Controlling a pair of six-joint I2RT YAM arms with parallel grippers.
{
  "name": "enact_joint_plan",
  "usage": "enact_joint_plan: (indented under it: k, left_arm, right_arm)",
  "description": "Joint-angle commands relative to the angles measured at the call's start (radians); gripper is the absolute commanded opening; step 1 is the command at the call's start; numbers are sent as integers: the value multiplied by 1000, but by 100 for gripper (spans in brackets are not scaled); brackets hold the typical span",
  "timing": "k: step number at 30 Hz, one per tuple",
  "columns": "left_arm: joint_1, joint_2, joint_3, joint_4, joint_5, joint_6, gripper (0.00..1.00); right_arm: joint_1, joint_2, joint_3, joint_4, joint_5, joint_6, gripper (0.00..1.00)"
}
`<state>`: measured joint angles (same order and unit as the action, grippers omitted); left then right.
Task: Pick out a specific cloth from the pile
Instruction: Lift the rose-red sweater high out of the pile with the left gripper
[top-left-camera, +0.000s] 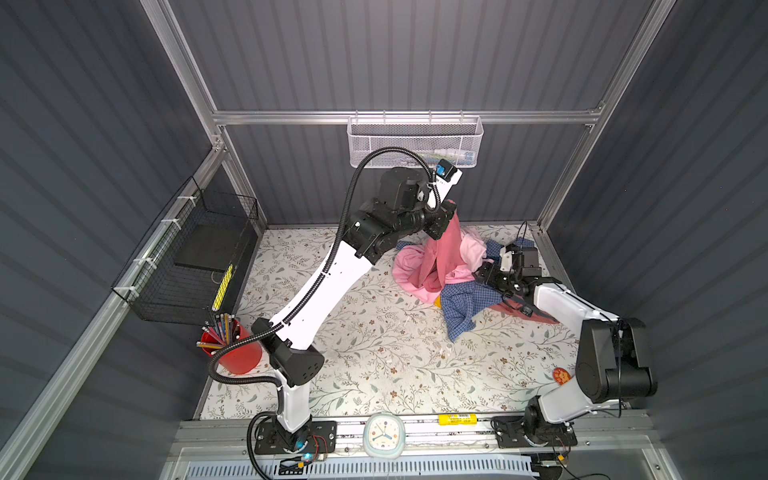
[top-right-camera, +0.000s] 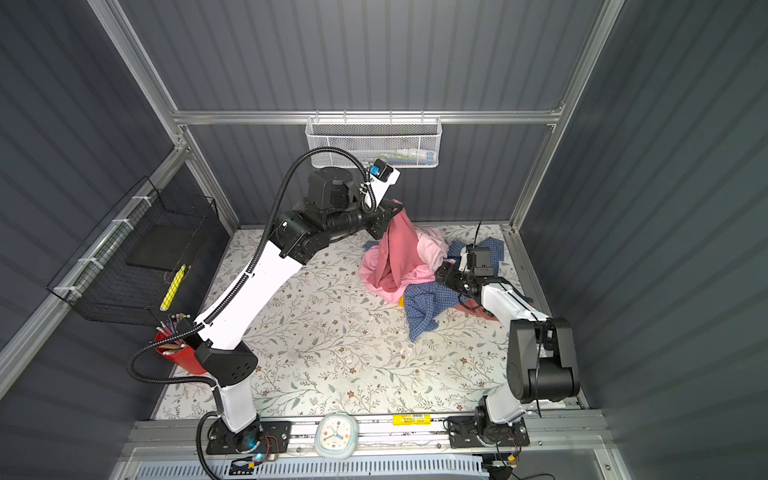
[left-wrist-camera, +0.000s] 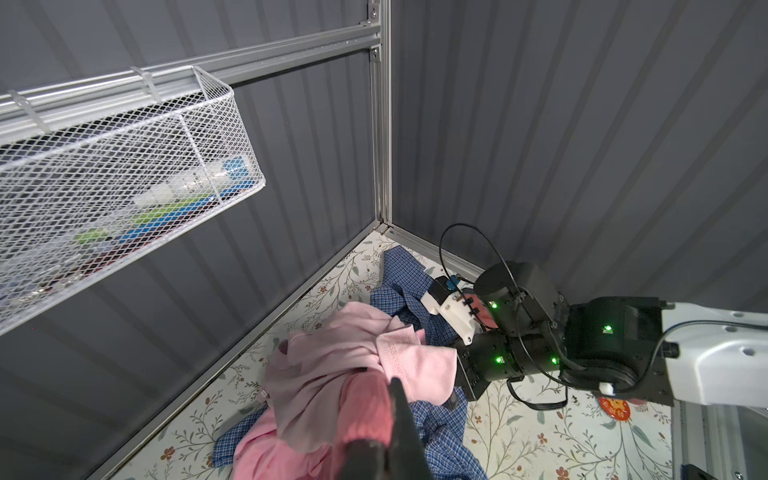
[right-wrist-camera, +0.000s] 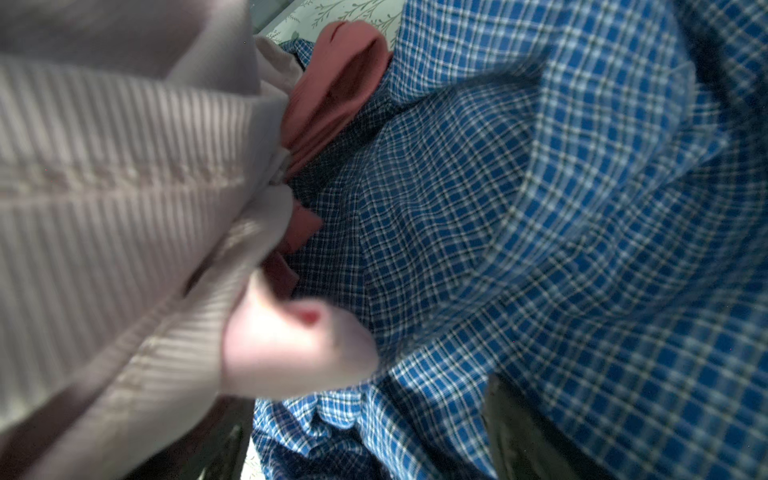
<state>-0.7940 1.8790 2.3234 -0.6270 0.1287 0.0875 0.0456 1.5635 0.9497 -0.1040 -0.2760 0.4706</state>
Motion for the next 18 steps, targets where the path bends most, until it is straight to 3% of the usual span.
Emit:
enact_joint_plan:
  k: [1,18]
  left_arm:
    - [-11,-77,25,95,-23,42,0]
    - [-17,-141,4,243,-152,167,0]
  right_arm:
    - [-5,-17,15,-13,16,-5,86]
    - [-6,-34,15,-27,32,-13,87]
